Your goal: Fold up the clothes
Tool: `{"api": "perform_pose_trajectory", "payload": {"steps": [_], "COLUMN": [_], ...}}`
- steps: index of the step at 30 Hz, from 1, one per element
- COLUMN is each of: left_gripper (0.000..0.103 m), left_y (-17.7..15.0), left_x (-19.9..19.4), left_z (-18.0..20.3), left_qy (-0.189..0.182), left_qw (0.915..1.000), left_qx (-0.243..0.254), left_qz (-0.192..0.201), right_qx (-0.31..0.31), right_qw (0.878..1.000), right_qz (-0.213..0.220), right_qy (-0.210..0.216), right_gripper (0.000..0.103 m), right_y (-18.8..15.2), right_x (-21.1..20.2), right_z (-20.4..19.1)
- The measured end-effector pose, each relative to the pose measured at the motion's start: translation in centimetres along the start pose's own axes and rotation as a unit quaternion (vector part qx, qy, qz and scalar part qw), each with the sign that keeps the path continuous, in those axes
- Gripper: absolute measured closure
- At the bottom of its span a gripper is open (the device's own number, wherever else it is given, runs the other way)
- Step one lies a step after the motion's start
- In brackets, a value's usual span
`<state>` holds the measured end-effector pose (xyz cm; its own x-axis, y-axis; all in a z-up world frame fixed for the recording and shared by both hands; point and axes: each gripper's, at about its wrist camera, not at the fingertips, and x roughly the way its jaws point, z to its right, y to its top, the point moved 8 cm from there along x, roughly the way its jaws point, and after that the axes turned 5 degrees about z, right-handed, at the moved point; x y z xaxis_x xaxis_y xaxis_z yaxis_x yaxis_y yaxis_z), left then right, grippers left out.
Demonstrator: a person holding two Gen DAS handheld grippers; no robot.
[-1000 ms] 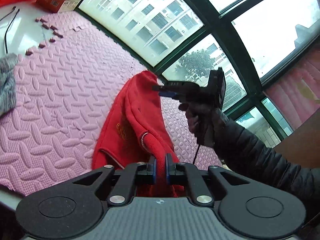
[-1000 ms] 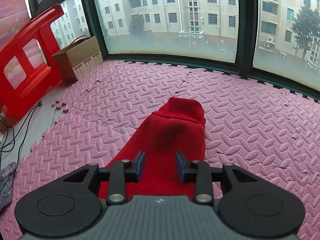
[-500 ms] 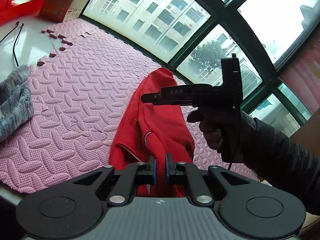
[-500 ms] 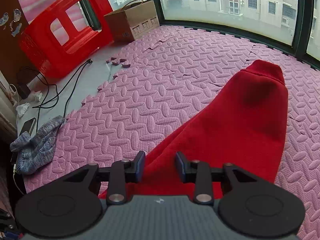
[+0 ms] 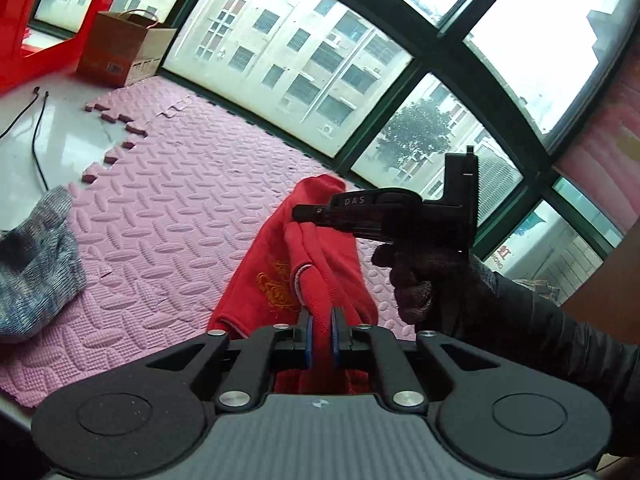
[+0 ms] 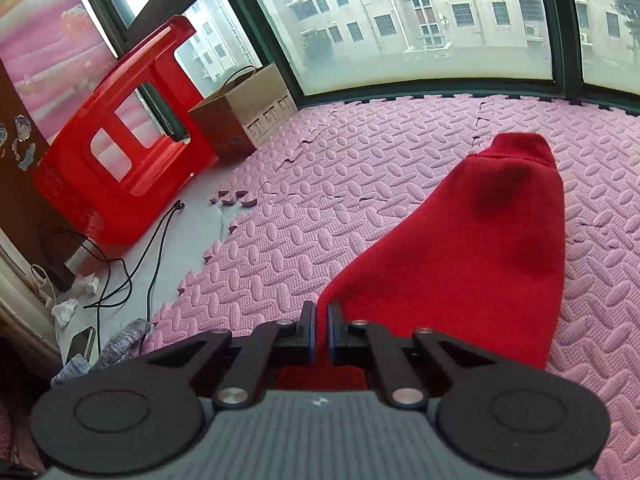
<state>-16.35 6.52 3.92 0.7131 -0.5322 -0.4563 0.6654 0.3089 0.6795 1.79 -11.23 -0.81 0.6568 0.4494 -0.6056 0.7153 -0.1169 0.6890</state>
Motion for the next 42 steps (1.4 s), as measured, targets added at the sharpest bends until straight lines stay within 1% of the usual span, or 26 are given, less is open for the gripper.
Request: {"api": "perform_pose_trajectory", "payload": {"steps": [3, 4, 5, 6, 7, 8, 10, 12, 14, 17, 18, 22, 24, 27, 31, 33, 36, 38, 41, 42], "left_gripper": [0.093, 0.093, 0.092, 0.091, 0.088, 0.086, 0.086, 0.085, 0.078, 0.078, 0.078, 0.078, 0.078, 0.078, 0.078, 0.079, 0.079, 0.079, 0.078, 0.077], "left_y": [-0.7, -0.8, -1.0, -1.0, -1.1, -1.0, -0.5, 0.6, 1.9, 3.5, 3.8, 3.6, 3.0, 2.0, 0.6, 0.3, 0.3, 0.6, 1.6, 2.0], "left_x": [0.6, 0.8, 0.9, 0.9, 0.8, 0.7, 0.1, -0.5, -1.1, -0.5, 0.0, 3.6, 5.6, 7.8, 9.1, 9.3, 9.4, 9.2, 9.0, 9.1], "left_z": [-2.6, -3.3, -3.7, -4.0, -4.3, -4.6, -5.0, -4.7, -4.4, -2.3, -1.5, 1.2, 1.5, 0.8, -1.4, -2.0, -2.2, -2.0, -1.3, -1.2], "left_qy": [0.024, 0.031, 0.034, 0.037, 0.043, 0.046, 0.049, 0.047, 0.043, 0.012, 0.001, -0.035, -0.033, -0.016, 0.009, 0.009, 0.005, 0.004, -0.001, -0.001], "left_qw": [0.999, 0.9986, 0.9983, 0.9981, 0.9977, 0.9974, 0.9973, 0.998, 0.9985, 0.9997, 0.9999, 0.999, 0.9979, 0.996, 0.9933, 0.9924, 0.9918, 0.9915, 0.9925, 0.9928], "left_qx": [-0.035, -0.04, -0.041, -0.042, -0.044, -0.046, -0.048, -0.042, -0.035, -0.016, -0.01, 0.014, 0.023, 0.022, 0.008, 0.0, -0.001, 0.001, 0.012, 0.014], "left_qz": [-0.014, -0.018, -0.022, -0.026, -0.028, -0.029, -0.025, -0.011, 0.004, 0.013, 0.011, -0.026, -0.05, -0.085, -0.115, -0.123, -0.128, -0.13, -0.122, -0.119], "right_qx": [0.01, 0.013, 0.02, 0.026, 0.024, 0.016, -0.006, -0.033, -0.061, -0.107, -0.111, -0.137, -0.155, -0.159, -0.145, -0.138, -0.117, -0.103, -0.127, -0.138], "right_qw": [1.0, 1.0, 1.0, 1.0, 0.999, 1.0, 1.0, 0.999, 0.998, 0.994, 0.993, 0.99, 0.987, 0.985, 0.983, 0.981, 0.98, 0.983, 0.981, 0.981], "right_qz": [-0.014, -0.017, -0.016, -0.016, -0.015, -0.013, -0.011, -0.012, -0.013, -0.015, -0.015, -0.008, -0.002, 0.006, 0.032, 0.045, 0.047, 0.054, 0.073, 0.064], "right_qy": [0.003, 0.004, 0.005, 0.008, 0.013, 0.017, 0.015, 0.007, -0.001, -0.028, -0.031, -0.04, -0.046, -0.068, -0.108, -0.132, -0.156, -0.143, -0.127, -0.124], "right_gripper": [0.098, 0.094, 0.093, 0.09, 0.087, 0.086, 0.078, 0.075, 0.075, 0.075, 0.075, 0.075, 0.075, 0.075, 0.075, 0.075, 0.075, 0.075, 0.075, 0.075], "right_y": [-1.2, -1.5, -1.6, -1.6, -1.4, -1.1, -0.7, -0.5, -0.3, -0.3, -0.2, 0.6, 1.1, 2.3, 5.0, 6.4, 7.9, 8.5, 9.1, 9.0], "right_x": [1.9, 2.4, 2.4, 2.4, 2.0, 1.4, 0.3, -0.8, -1.7, -1.6, -1.5, 0.1, 1.0, 2.4, 3.4, 3.7, 4.0, 3.6, 3.0, 3.5], "right_z": [0.4, 0.6, 0.7, 0.9, 0.8, 0.7, 0.6, 0.7, 0.8, 1.1, 1.2, 1.4, 1.6, 3.1, 6.6, 8.7, 11.4, 11.9, 10.8, 10.4]}}
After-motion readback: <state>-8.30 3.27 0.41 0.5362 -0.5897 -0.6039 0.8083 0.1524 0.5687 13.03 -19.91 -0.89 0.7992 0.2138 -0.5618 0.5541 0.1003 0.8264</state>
